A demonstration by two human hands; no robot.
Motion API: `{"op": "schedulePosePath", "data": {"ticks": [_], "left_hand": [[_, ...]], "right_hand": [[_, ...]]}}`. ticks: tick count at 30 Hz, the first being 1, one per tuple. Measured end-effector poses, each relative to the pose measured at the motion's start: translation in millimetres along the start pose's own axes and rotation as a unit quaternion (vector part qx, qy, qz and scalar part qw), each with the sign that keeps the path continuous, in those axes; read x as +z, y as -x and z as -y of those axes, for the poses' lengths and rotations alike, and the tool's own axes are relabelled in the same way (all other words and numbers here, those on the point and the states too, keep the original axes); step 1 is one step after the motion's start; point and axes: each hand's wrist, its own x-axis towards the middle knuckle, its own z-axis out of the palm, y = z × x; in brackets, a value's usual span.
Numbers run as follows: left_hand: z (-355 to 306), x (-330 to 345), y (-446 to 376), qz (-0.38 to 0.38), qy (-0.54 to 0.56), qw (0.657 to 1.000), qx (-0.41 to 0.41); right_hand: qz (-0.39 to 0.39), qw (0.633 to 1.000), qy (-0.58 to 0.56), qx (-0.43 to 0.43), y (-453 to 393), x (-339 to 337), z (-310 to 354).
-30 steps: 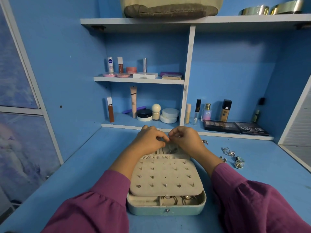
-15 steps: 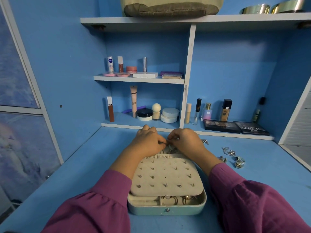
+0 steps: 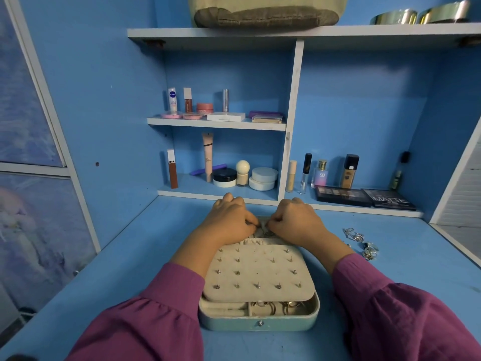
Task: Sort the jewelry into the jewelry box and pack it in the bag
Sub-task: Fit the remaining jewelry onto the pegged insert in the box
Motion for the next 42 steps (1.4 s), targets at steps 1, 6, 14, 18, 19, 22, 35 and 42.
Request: {"op": "schedulePosePath", "data": {"ticks": [1,6,14,18,19,22,35,42], "left_hand": [[-0.2,-0.8,1.0,-0.002,0.008,1.0,0.002],[-3.2,-2.5,5.5,-0.012,0.052,0.998,0.012],[-5.6,0.5,6.0,0.008,0.18,0.983,-0.029],[-3.8,0.9,4.4,0.017,0.218,0.975,-0.049],[-3.1,1.6,3.9,0.022,0.221,0.974,-0.049],[-2.7,3.4,3.8,0.038,0.221,0.973,-0.046],[-2.1,0.7,6.8,0.048,0.252,0.966,-0.026],[-3.1,0.1,7.1,0.047,0.257,0.965,-0.036]], "right_hand": [[0.001,1.0,-0.006,0.001,1.1,-0.6,-0.9],[0.01,0.999,-0.044,0.002,9.4,-0.9,-3.9],[0.038,0.99,-0.135,0.028,21.9,-10.0,-8.0],[0.068,0.989,-0.129,0.034,22.4,-12.0,-17.6],[0.08,0.988,-0.129,0.03,22.2,-12.1,-18.8],[0.102,0.987,-0.126,0.004,22.8,-12.2,-17.8],[0.098,0.978,-0.173,0.058,21.1,-10.7,-7.1],[0.119,0.959,-0.238,0.097,23.6,-10.7,-1.7]]}}
